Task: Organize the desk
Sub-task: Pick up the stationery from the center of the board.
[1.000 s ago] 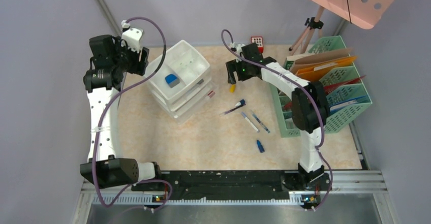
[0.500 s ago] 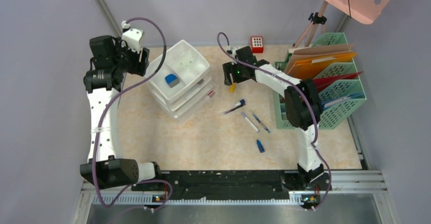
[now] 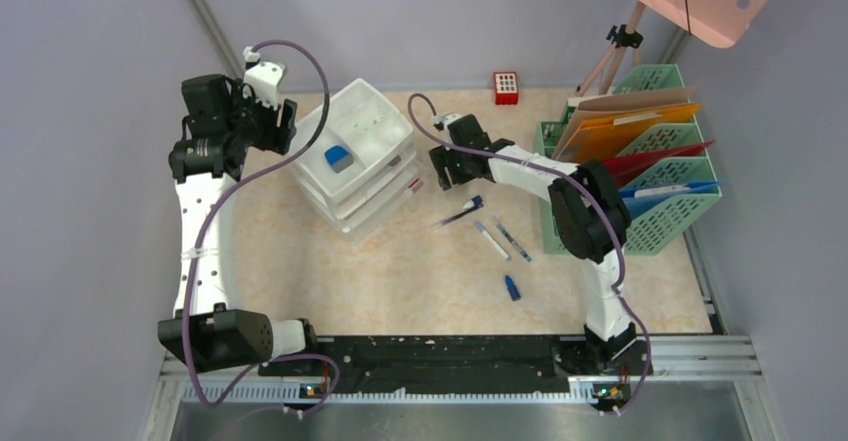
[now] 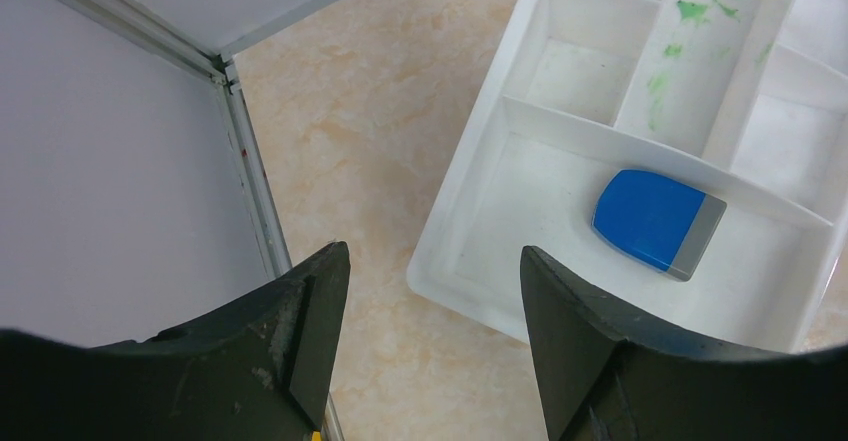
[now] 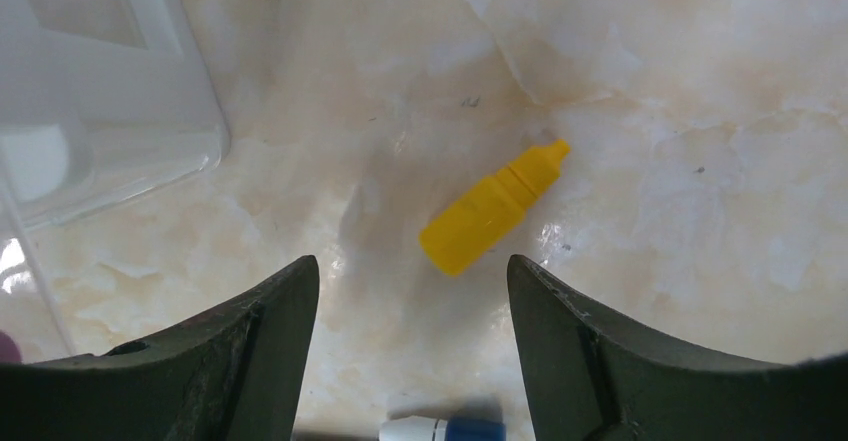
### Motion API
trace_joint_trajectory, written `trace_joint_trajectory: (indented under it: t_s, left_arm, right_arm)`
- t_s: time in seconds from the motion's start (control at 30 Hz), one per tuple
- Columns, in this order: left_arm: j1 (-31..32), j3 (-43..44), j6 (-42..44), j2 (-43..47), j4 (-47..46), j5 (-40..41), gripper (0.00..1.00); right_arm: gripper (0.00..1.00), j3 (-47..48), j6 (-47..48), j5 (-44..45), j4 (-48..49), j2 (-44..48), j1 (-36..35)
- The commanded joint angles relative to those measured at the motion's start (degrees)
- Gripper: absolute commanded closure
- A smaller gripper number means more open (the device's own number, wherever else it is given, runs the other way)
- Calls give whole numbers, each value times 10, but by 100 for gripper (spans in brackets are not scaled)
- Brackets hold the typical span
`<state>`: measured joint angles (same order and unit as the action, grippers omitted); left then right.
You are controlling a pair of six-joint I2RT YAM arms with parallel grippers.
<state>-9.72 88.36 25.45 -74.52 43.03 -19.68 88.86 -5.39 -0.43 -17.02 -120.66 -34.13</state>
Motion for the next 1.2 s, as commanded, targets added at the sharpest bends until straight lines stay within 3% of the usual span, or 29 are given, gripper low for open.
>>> trace_joint_trajectory:
  t_s: [0.0,0.23,0.73,1.17]
  left_arm:
    - [-3,-5,2,19,-32,-9,32]
    - [-3,-13,3,21,-36,-12,31]
    - [-3,-19,5,24,-35,-17,32]
    - [-3,-21,2,20,-39,-23,31]
  right_arm:
    - [31,-9,17,52,43,72,-19]
    - [30,-4,51,104,44,92,-34]
    - [31,83,19,116,-2,-26,-29]
    - [35,53,15,109,7,-36,-18]
